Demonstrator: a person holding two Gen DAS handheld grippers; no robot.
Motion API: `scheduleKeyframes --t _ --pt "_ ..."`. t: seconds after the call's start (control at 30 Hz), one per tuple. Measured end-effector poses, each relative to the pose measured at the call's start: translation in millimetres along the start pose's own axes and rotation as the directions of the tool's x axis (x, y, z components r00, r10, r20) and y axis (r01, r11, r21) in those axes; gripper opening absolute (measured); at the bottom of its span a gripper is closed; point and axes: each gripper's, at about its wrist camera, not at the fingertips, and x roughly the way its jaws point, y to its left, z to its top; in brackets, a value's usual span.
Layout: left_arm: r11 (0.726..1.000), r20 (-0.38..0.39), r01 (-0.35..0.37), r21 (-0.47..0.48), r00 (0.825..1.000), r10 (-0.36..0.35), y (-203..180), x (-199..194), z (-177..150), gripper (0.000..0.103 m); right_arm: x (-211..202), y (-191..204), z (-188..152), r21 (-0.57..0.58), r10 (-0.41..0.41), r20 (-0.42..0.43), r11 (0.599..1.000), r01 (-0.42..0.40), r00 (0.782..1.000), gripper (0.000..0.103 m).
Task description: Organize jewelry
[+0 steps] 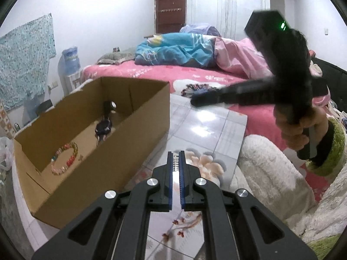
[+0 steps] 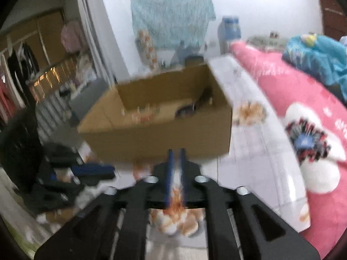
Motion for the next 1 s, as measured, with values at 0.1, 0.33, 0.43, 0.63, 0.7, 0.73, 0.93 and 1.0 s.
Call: scheduleKeyframes --t 0.1,0.33,0.43,0.63,0.7,0.73,0.93,1.0 --pt "1.000 -0.028 0.007 -0.008 1.000 -0.007 -1.7 6.8 -5.7 0.004 27.9 4.8 -14.4 -0.090 -0.030 -0.114 0.996 0.020 0.993 0.043" --pt "0.999 -0.060 0.002 -0.032 0.998 -0.004 3.9 21.1 -14.0 0.004 77.8 11.3 -29.7 -0.240 -0.051 -0.276 0.971 -0.018 0.960 0.022" --pt "0.999 -0.068 -0.001 -0.045 0.998 -0.002 7.9 25.6 -16.3 0.004 87.9 12.2 -30.8 -0.275 -0.046 -0.298 0.961 -0.039 0.953 0.016" --pt "0.998 -0.076 -0.001 -0.060 0.997 -0.004 13.2 30.4 -18.2 0.004 86.9 18.3 -29.9 -0.301 -0.049 -0.315 0.952 -0.051 0.948 0.002" --pt "0.998 -0.075 0.001 -0.063 0.997 -0.006 13.1 31.2 -19.2 0.004 84.6 13.8 -27.7 -0.255 -0.023 -0.311 0.965 -0.060 0.950 0.000" --pt "0.998 -0.075 0.003 -0.064 0.997 -0.008 13.0 31.1 -19.3 0.004 83.2 11.8 -26.4 -0.238 -0.013 -0.308 0.969 -0.064 0.951 0.000" --pt "0.998 -0.072 0.005 -0.058 0.997 -0.009 12.5 27.9 -19.6 0.004 56.9 -3.8 -16.7 -0.177 0.010 -0.251 0.983 -0.056 0.968 0.000" --pt "0.998 -0.066 0.004 -0.058 0.998 -0.008 12.1 26.7 -19.1 0.004 45.9 -4.7 -11.5 -0.164 0.017 -0.233 0.985 -0.057 0.972 0.000"
